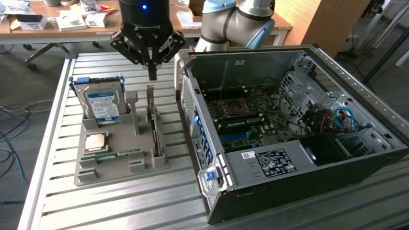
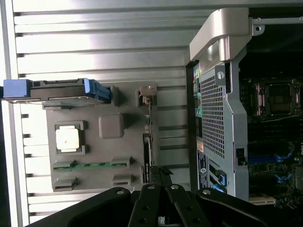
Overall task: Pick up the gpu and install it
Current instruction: 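Reach for the gpu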
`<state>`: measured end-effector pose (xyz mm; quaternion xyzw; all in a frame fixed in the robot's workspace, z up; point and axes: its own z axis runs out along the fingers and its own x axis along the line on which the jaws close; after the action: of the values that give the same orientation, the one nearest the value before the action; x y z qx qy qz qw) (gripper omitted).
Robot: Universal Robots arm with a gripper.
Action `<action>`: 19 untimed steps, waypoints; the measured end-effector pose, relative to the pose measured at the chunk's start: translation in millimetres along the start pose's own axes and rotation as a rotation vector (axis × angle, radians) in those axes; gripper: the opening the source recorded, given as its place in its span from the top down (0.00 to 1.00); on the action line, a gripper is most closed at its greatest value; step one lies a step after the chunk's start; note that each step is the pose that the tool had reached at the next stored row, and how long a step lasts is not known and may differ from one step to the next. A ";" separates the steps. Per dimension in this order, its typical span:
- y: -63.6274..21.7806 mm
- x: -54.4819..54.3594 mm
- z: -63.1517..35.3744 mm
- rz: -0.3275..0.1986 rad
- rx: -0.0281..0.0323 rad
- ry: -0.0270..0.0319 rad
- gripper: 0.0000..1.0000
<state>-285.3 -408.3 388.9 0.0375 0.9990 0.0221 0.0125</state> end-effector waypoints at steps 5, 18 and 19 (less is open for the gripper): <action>-2.5 -0.2 -0.1 0.000 0.0000 0.0002 0.89; -10.6 8.2 -0.4 0.000 -0.0001 0.0000 0.89; -10.6 8.4 -0.4 0.000 -0.0001 0.0001 0.89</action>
<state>-294.4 -418.2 388.6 0.0373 0.9990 0.0221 0.0125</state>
